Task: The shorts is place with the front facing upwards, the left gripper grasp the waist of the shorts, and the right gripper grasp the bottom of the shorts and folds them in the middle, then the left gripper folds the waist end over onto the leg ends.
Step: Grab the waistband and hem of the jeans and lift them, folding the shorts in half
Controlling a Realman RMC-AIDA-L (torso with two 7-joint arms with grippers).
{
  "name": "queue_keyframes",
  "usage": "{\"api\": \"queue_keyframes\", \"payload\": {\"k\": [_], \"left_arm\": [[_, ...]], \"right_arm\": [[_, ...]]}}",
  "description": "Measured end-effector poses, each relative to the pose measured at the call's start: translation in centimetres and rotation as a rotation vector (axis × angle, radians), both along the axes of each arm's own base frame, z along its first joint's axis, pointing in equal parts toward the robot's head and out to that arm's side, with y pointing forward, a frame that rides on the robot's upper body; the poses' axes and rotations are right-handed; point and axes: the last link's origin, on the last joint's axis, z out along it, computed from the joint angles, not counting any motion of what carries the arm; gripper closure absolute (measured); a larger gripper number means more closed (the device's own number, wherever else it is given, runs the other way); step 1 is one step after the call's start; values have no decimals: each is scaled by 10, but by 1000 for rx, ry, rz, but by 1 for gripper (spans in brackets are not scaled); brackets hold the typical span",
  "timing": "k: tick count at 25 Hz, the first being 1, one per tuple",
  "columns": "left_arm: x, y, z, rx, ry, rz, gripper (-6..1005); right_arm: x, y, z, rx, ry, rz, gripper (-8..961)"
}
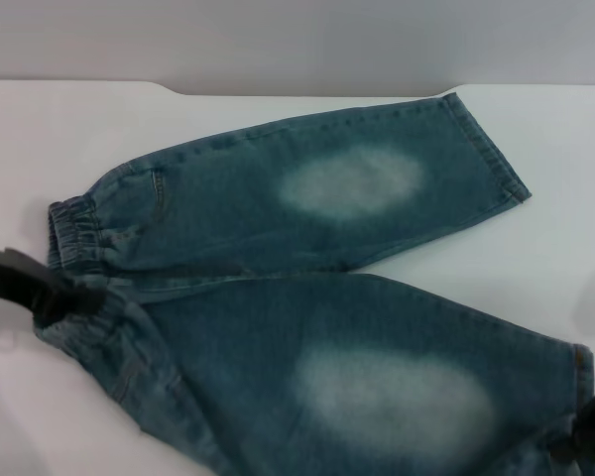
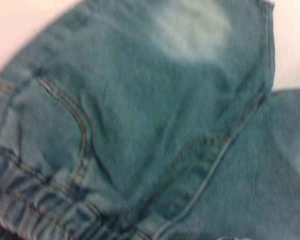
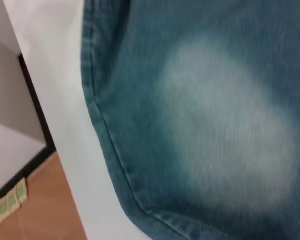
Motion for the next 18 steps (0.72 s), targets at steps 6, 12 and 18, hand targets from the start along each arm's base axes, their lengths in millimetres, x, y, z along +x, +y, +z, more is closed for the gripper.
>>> {"api": "queue_keyframes", "payload": {"k": [6, 12, 18], "left_arm": [[3, 9, 10, 63, 3, -15, 956], [4, 18, 20, 132, 20, -27, 956], [0, 25, 29, 203, 31, -21, 956]], "right_arm": [[-5, 7, 13, 91, 53, 22, 921], [-13, 13, 30, 218, 162, 64, 919], [-19, 20, 51, 373, 249, 124, 917]]}}
